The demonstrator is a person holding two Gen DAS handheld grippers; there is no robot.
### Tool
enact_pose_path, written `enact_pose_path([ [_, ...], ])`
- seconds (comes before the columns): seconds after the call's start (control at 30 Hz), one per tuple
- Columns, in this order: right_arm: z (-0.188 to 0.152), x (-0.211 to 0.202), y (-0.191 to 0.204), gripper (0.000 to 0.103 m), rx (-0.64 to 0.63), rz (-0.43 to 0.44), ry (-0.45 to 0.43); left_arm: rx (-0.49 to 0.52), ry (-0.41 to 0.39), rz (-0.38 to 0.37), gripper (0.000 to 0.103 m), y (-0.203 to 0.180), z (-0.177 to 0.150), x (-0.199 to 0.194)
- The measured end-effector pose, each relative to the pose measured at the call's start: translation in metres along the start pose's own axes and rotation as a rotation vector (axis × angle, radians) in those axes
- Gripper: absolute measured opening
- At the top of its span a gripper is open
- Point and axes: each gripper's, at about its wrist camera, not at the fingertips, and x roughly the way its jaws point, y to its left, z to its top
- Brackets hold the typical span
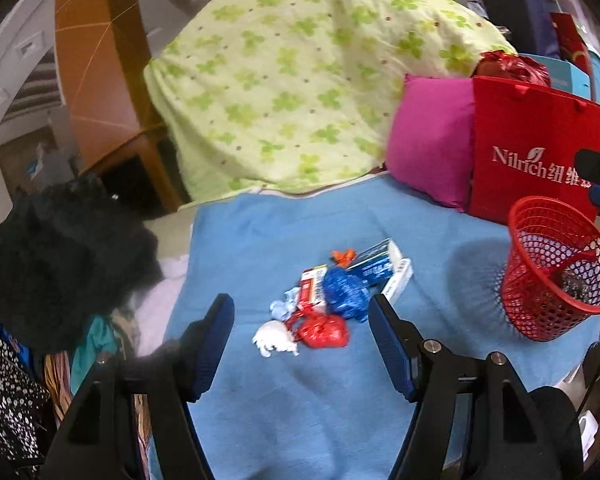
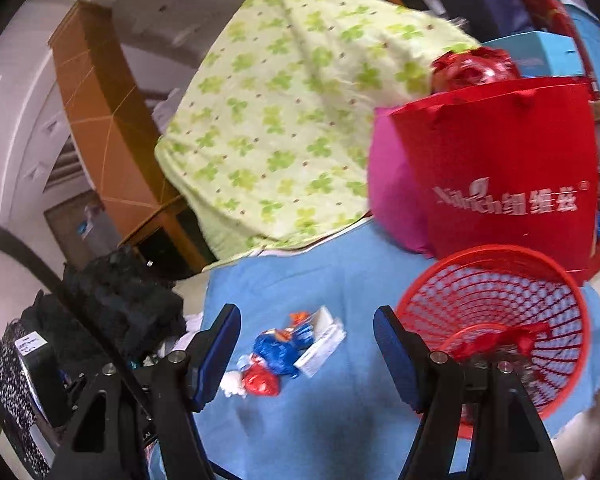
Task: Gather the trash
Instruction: 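Move both open tools back over the trash pile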
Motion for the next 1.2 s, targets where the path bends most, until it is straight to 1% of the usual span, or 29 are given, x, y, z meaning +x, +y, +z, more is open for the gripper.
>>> enact_pose_path([
  [0.17,-0.012,0.025,0.023,0.073,-0.029,0.015,0.050,-0.029,0.029,0.035,0.070,0.021,-0.014,0.011],
  [0.3,-0.023,0.043,0.039,0.073,-0.061,0.028,0.082,-0.056,0.052,0.049,0.070,0.035,-0.025,0.019],
  [0.4,-0.030,0.054,0.049,0.073,-0.079,0.038,0.106,-0.079,0.067,0.047,0.070,0.047,-0.033,0.027],
  [0.57,-0.044,0.081,0.058,0.073,-0.111,0.046,0.167,-0.174,0.153,0.050,0.070,0.082,-0.056,0.057],
  [0.7,-0.059,0.112,0.054,0.073,-0.089,0.051,0.252,-0.242,0.235,0.094,0.070,0.112,-0.082,0.082],
  [0.77,-0.069,0.130,0.048,0.073,-0.066,0.055,0.294,-0.274,0.269,0.094,0.070,0.124,-0.093,0.093],
  [0.83,-0.077,0.151,0.046,0.073,-0.056,0.054,0.340,-0.298,0.296,0.087,0.070,0.131,-0.101,0.101],
  [0.93,-0.087,0.179,0.050,0.073,-0.066,0.068,0.372,-0.315,0.313,0.060,0.070,0.134,-0.104,0.114],
  [1.1,-0.090,0.227,0.063,0.073,-0.132,0.068,0.361,-0.345,0.317,-0.010,0.070,0.134,-0.094,0.151],
  [1.2,-0.091,0.260,0.068,0.072,-0.139,0.072,0.378,-0.369,0.323,-0.069,0.070,0.132,-0.086,0.180],
])
